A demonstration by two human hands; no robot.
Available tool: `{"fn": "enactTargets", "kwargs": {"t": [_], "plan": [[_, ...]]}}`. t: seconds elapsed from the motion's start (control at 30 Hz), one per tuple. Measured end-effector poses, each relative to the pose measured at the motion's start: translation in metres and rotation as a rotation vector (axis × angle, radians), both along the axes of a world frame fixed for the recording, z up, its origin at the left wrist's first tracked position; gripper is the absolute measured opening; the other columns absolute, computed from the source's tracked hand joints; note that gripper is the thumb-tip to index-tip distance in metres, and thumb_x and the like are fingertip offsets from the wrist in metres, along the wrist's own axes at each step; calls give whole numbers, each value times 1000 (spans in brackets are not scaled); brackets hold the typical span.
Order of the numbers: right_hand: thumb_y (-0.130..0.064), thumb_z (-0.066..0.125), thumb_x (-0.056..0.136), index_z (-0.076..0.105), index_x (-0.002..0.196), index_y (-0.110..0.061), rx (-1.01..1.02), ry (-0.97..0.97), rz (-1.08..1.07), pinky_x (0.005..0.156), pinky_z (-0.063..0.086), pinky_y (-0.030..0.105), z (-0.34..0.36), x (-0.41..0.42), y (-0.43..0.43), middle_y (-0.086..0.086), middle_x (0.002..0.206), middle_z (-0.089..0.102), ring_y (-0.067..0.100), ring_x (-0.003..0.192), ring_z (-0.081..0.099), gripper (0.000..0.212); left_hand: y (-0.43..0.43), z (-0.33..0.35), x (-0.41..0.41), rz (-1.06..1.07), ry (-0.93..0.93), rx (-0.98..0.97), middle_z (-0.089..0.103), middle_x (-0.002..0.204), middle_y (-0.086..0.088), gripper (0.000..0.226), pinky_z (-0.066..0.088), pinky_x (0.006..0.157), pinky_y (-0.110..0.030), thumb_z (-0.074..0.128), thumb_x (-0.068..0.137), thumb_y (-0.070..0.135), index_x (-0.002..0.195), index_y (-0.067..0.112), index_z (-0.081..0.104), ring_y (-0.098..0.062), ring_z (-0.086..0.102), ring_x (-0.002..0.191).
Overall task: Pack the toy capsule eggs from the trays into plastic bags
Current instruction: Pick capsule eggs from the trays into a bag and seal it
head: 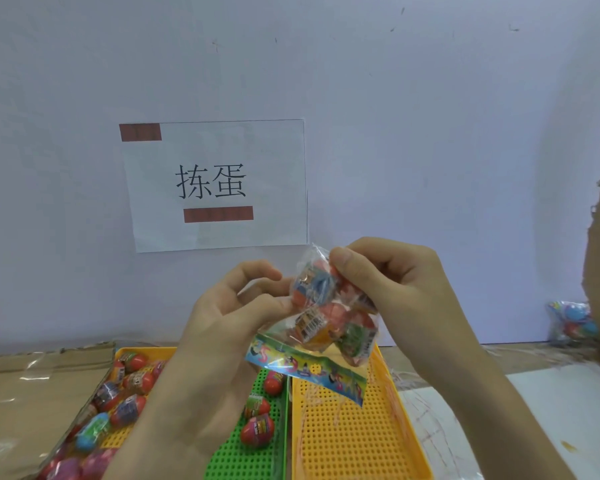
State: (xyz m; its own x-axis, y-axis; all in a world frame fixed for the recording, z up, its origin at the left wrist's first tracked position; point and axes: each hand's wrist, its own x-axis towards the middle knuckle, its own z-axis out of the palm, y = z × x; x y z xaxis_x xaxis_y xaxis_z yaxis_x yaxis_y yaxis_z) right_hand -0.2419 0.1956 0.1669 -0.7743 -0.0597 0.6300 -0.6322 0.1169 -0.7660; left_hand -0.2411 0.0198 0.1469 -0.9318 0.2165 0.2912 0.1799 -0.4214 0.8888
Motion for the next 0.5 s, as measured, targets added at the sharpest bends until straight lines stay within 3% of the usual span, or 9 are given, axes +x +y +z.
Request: {"fn": "enactTargets", "kwargs": {"t": [0.1, 0.2, 0.27, 0.3, 0.33, 0.4, 0.5], "plan": [[-35, 67, 90, 73, 66, -24, 15, -15, -22, 52, 53, 23, -1, -1, -2, -7, 57, 64, 10, 54, 62, 27, 1, -3, 1, 9, 2, 33, 69, 81, -6, 21, 53, 51, -24, 73, 63, 5, 74, 23, 72, -15, 68, 66], [-31, 69, 91, 73, 65, -27, 45, -8, -52, 50, 48, 18, -3, -2, -2, -8, 57, 66, 8, 53, 63, 27, 1, -2, -2, 23, -26, -58, 73, 93, -7, 20, 57, 63, -31, 78, 67, 13, 84, 23, 73, -20, 73, 83], [-32, 68, 91, 73, 64, -25, 43, -15, -51, 49, 47, 17, -4, -2, -1, -5, 56, 66, 8, 52, 63, 28, 8, 0, -11, 66, -90, -156, 75, 107, -14, 13, 56, 73, -37, 69, 83, 29, 85, 17, 75, -29, 73, 86], [-34, 68, 91, 74, 65, -24, 29, -21, -53, 49, 48, 18, -4, -2, -1, -3, 57, 67, 8, 52, 64, 28, 10, 0, -13, 95, -116, -247, 74, 114, -18, 27, 55, 74, -35, 60, 93, 31, 83, 11, 74, -31, 72, 82], [-38, 68, 89, 75, 66, -24, 7, -29, -52, 49, 49, 18, -4, -2, -1, 0, 58, 67, 9, 53, 64, 28, 11, 1, -13, 107, -135, -310, 74, 115, -19, 39, 56, 72, -32, 54, 99, 36, 81, 9, 75, -30, 71, 79], [-50, 68, 84, 75, 70, -25, -51, -42, -48, 49, 51, 23, -5, -3, -1, 5, 61, 68, 14, 55, 65, 30, 17, 2, -11, 103, -101, -334, 78, 98, -14, 43, 58, 60, -29, 58, 92, 55, 85, 19, 82, -24, 73, 74], [-70, 65, 73, 74, 84, -26, -145, -54, -94, 56, 59, 35, -9, -6, -5, 6, 76, 72, 22, 68, 73, 47, 14, -5, 7, 65, 49, -175, 78, 94, -10, 36, 55, 51, -24, 67, 85, 55, 102, 26, 81, -16, 73, 71]]}}
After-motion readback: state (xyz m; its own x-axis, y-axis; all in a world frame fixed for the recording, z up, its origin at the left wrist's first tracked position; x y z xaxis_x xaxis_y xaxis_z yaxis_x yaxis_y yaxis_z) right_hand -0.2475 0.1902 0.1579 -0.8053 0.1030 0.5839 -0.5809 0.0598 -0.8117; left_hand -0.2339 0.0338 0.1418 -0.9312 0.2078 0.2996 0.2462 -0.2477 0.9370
